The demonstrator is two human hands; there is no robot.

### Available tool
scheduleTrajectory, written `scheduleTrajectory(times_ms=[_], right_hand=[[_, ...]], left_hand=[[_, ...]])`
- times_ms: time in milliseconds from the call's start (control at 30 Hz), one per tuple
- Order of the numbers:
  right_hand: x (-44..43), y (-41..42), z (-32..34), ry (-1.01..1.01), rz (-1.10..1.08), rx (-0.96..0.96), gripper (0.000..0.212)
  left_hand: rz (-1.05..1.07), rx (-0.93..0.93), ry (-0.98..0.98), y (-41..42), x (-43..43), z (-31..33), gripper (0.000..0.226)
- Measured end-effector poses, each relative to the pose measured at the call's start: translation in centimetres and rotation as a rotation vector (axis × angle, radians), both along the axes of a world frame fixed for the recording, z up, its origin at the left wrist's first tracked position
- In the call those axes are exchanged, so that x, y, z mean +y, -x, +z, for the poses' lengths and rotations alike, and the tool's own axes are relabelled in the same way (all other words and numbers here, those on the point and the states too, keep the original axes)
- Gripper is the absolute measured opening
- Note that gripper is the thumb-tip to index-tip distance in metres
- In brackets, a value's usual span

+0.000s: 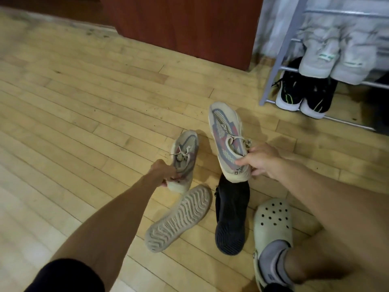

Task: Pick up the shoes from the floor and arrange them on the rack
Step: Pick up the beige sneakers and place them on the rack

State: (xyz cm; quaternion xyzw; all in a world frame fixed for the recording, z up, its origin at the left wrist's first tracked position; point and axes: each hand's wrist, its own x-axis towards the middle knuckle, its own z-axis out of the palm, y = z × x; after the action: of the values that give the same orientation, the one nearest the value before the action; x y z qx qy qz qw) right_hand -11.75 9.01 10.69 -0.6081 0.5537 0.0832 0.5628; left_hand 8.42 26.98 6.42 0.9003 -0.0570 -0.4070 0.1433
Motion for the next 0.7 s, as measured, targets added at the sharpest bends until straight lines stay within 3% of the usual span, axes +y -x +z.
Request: scheduleTrajectory(times_ms=[100,267,500,700], right_hand=[[-1.3,0.3,3.5,-0.009,0.020,-0.054,0.053],[-3.6,2.8,11.6,0.094,-0.007,-0.127,0.046],[-8.2,9.7,18.6,0.235,-0.130,-0.118,0.026],[-12.5,15.8,21.3,0.315,-0.301,-0.171,0.035]], left_hand=[[0.060,0.018,0.190,0.5,-1.1,3.8,0.030],[-0.036,-0.020,0.438,2.3,-5.2,11.8,0.022],[-0.162,0.004,0.592,8.7,-13.3,19.7,0.020],[-0.245,0.066,0.689,13.6,-20.4,22.8,0.016]])
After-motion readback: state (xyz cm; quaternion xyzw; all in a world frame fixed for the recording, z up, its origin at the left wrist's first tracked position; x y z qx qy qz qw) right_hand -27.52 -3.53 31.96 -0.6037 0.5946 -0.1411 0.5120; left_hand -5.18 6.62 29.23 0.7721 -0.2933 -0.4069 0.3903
